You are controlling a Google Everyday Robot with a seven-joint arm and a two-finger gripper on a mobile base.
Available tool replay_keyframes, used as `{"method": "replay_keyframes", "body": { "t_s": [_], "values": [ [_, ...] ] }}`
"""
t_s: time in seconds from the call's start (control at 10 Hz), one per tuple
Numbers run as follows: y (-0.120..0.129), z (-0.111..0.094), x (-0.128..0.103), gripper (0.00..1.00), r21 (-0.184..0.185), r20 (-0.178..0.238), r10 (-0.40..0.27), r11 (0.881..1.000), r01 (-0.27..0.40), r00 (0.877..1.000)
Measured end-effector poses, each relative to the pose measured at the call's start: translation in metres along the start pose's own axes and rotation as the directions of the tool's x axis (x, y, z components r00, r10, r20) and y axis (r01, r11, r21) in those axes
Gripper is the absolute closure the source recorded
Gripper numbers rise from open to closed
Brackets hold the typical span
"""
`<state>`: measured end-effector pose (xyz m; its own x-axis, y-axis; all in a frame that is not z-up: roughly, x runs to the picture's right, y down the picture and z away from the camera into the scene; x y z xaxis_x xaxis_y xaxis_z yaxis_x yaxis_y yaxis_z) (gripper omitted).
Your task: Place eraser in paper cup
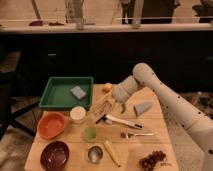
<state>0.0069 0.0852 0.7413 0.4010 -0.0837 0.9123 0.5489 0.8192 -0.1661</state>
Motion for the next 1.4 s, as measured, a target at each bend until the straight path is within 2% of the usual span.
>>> {"method": "replay_keyframes", "body": {
  "t_s": [0.4,0.7,0.9,1.1,1.2,1.4],
  "values": [
    [-0.001,0.001,-0.001,1.0,0.001,0.003,-0.003,1.0,0.003,1.0],
    [-0.014,-0.006,-0.006,1.0,0.069,0.068,-0.026,0.997,0.022,0.997],
    [-0.023,-0.005,-0.008,1.0,0.117,0.133,-0.038,0.993,0.022,0.99],
    [-0.033,0.003,-0.011,1.0,0.12,0.151,-0.045,0.992,0.027,0.988],
    [-0.043,0.014,-0.015,1.0,0.102,0.158,-0.046,0.994,0.031,0.986],
    [-0.055,0.024,-0.018,1.0,0.075,0.167,-0.053,0.996,0.041,0.984]
  ]
}}
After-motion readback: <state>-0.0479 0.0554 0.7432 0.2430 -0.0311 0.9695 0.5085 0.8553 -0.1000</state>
